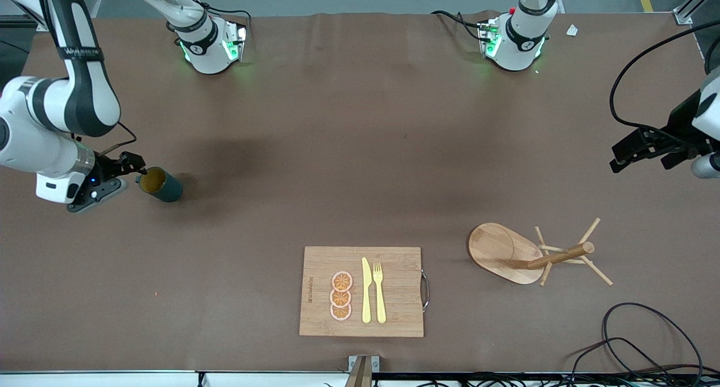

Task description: Transfer cup from left to right arm and place

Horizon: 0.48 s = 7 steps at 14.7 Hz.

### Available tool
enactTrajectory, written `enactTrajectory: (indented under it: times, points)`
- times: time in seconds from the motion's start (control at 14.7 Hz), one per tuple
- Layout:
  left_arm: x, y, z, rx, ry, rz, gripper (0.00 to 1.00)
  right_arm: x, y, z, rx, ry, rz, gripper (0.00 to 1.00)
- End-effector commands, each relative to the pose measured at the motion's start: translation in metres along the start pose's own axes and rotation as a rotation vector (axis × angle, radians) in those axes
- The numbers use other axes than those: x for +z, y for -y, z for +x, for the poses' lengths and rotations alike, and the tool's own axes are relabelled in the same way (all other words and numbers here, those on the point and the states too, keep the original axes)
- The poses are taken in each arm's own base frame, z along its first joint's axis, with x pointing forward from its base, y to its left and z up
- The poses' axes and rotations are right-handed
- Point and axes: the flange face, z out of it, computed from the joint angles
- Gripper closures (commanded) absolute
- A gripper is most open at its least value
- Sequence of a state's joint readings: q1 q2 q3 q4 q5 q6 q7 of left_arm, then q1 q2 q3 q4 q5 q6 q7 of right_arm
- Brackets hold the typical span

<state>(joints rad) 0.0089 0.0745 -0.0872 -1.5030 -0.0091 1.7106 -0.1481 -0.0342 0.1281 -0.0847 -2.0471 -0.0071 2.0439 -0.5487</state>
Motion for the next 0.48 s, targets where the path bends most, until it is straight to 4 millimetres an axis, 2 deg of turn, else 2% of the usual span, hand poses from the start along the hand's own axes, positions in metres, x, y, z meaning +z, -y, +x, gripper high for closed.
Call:
enactTrajectory:
  times: [0.0, 0.41]
  points:
    - [-0.003, 0.002, -0.024, -0.003, -0.015, 0.015, 0.0, -0.044, 0.023, 0.0, 0.153, 0.018, 0.005, 0.0]
    - [-0.002, 0.004, -0.023, 0.013, -0.006, 0.017, 0.0, -0.15, 0.039, 0.003, 0.3, 0.065, 0.011, 0.0]
